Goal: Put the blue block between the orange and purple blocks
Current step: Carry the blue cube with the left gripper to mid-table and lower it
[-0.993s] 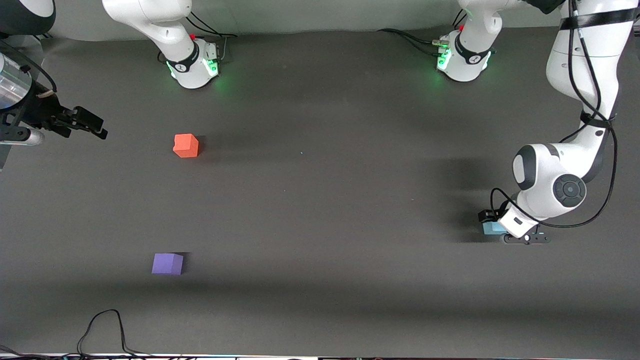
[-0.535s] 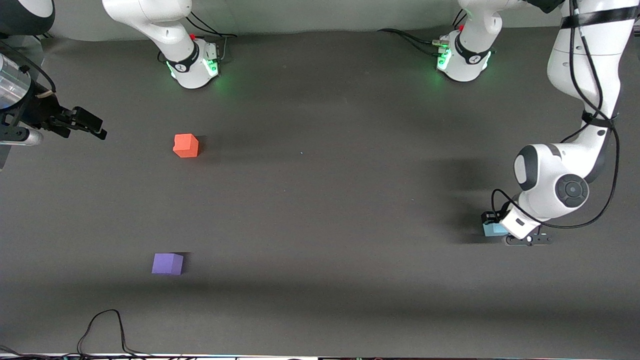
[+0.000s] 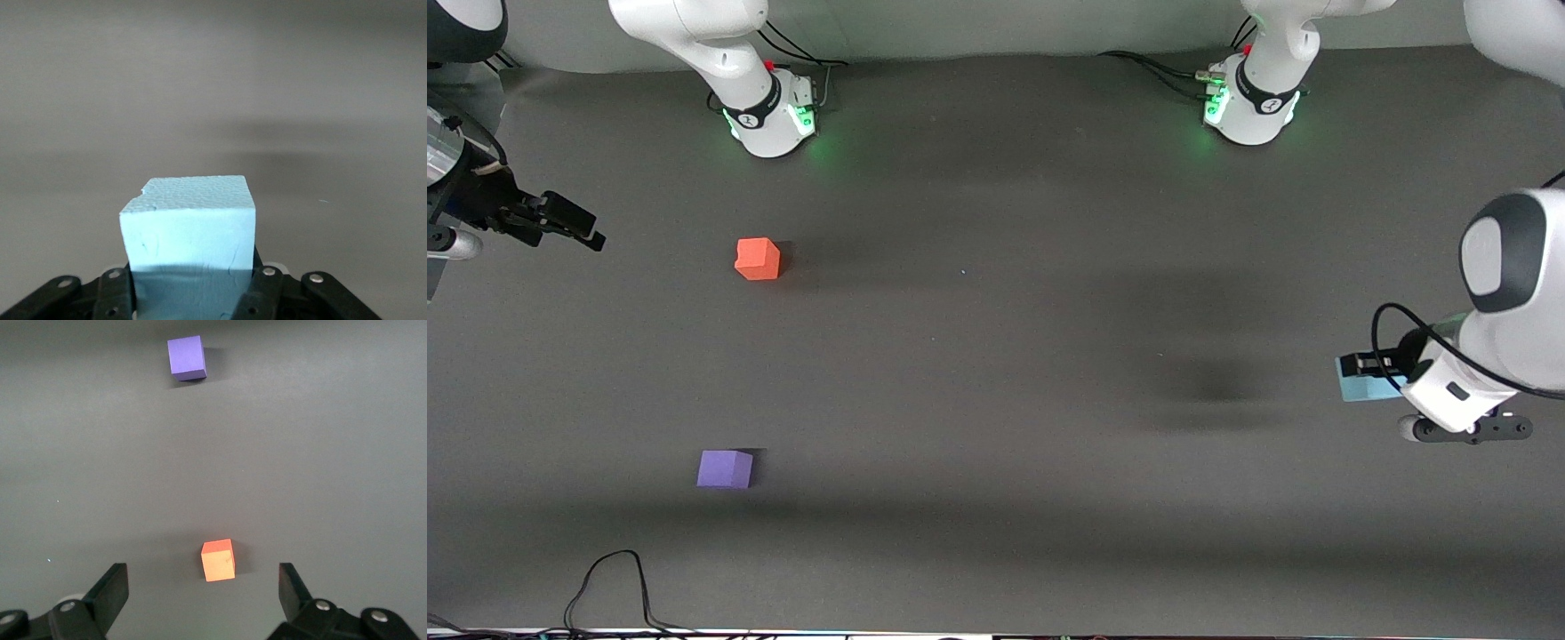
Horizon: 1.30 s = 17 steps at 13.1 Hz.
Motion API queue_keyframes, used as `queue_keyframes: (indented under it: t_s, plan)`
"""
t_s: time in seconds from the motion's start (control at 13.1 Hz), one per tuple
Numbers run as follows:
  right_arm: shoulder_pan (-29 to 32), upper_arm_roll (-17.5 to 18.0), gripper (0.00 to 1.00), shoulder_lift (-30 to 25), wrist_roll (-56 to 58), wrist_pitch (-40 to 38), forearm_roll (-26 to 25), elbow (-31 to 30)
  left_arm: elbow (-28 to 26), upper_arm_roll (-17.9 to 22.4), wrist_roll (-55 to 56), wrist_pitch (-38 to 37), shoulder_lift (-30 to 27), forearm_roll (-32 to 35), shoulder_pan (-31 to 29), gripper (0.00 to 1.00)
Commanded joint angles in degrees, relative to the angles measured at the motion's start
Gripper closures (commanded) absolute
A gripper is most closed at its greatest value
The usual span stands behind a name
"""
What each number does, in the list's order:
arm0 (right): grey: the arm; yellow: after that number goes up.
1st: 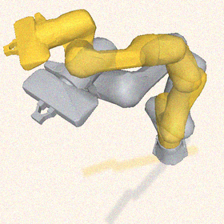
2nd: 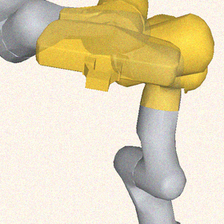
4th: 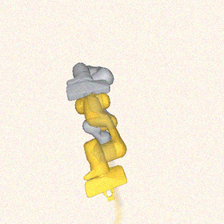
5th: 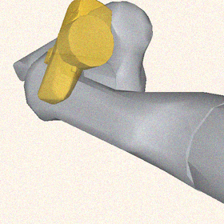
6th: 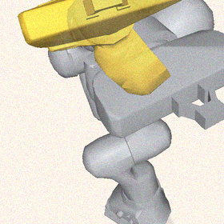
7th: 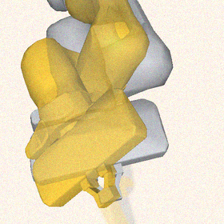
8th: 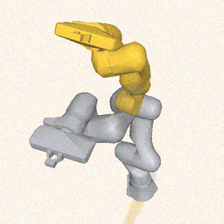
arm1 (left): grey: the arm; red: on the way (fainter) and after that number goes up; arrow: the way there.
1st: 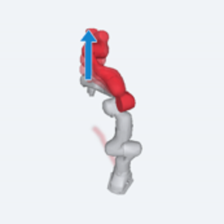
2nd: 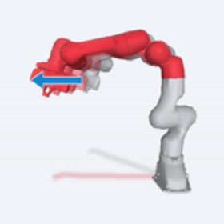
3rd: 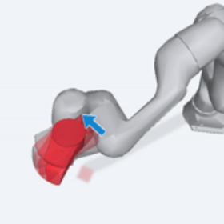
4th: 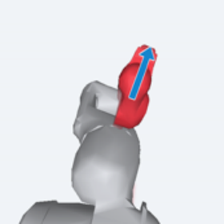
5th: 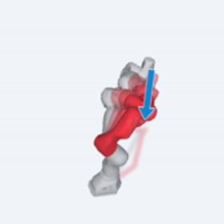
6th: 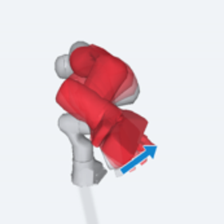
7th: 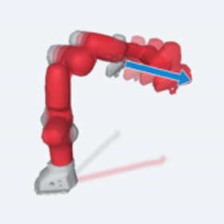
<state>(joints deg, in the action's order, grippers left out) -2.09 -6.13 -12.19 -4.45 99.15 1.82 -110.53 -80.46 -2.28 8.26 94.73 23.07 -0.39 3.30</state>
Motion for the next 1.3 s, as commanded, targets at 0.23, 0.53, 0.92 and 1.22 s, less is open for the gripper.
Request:
queue_keyframes:
  t_s: [0.23,0.53,0.92,1.22]
  plan:
    - [-0.19,0.15,0.00,-1.87,1.38,0.52,1.44,-1.09,5.23,0.78,26.84,1.84,3.46,-2.42,23.90,0.55]
    - [-1.43,0.59,0.00,-0.56,1.29,2.98,1.44,-1.26,6.10,0.87,47.68,15.37,11.97,2.56,41.74,0.55]
    - [-1.51,0.24,0.00,0.06,1.38,3.77,1.44,-1.35,7.87,0.96,57.64,26.81,25.16,8.20,50.30,0.55]
    - [-1.51,0.24,0.00,0.50,1.38,4.65,1.44,-2.05,7.69,0.96,58.10,32.09,29.31,8.83,50.40,0.55]
